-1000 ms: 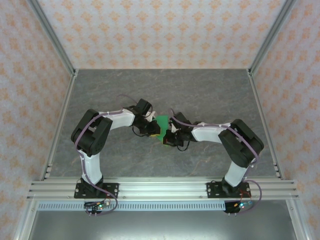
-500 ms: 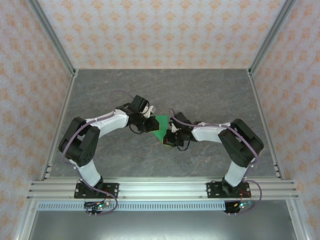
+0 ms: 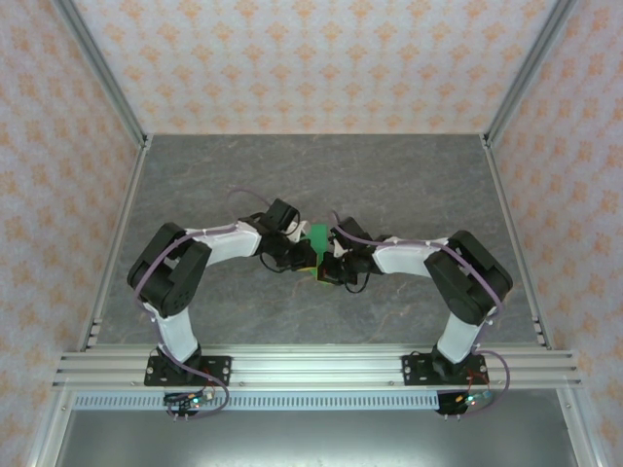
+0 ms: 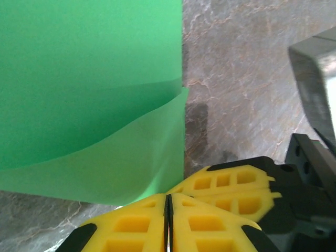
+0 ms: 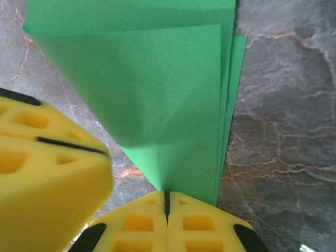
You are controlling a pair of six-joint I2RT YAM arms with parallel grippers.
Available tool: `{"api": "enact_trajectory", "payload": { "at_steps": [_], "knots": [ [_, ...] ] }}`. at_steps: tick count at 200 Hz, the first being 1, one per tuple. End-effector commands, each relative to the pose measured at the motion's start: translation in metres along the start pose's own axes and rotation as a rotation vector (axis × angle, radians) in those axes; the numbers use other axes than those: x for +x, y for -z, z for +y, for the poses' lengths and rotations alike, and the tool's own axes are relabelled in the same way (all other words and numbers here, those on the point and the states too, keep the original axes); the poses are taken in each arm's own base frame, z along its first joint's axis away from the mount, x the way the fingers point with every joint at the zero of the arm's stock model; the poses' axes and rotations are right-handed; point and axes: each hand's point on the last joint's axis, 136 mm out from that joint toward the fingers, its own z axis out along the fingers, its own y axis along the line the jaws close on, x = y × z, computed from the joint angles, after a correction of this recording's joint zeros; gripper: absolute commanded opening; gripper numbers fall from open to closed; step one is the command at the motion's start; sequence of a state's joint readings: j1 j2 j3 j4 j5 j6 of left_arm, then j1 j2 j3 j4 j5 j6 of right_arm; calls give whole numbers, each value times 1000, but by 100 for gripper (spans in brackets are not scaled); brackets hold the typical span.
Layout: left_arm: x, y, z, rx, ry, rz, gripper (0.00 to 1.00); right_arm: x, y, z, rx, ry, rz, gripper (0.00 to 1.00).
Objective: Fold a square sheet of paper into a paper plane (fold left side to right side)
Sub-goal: Third fold the triangle at the center of the table.
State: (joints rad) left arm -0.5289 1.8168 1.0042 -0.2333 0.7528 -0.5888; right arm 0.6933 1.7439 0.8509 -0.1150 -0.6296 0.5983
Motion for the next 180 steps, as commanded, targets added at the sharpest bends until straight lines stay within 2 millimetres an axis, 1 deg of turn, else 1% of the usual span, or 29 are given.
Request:
{"api": "enact_trajectory", "payload": {
  "at_steps": [1, 40, 86, 111, 127, 129, 137, 180],
  "knots": [
    [0, -5, -2, 15, 3, 4, 11, 24, -11, -64, 227, -80, 72, 0],
    [3, -10, 3, 8, 11, 15, 11, 25, -11, -66, 231, -79, 77, 0],
    [7, -19, 23, -57, 17, 29, 9, 27, -11, -67, 238, -78, 80, 0],
    [7, -23, 34, -95, 20, 29, 8, 26, -10, -68, 241, -77, 78, 0],
    [5, -23, 37, -110, 15, 19, 7, 27, -10, -68, 246, -77, 81, 0],
    [7, -28, 44, -123, 26, 33, 7, 27, -10, -68, 247, -76, 81, 0],
    [8, -30, 50, -135, 32, 36, 6, 27, -10, -69, 249, -76, 82, 0],
    [1, -21, 71, -173, 53, 12, 5, 28, -8, -72, 262, -75, 84, 0]
  ]
}}
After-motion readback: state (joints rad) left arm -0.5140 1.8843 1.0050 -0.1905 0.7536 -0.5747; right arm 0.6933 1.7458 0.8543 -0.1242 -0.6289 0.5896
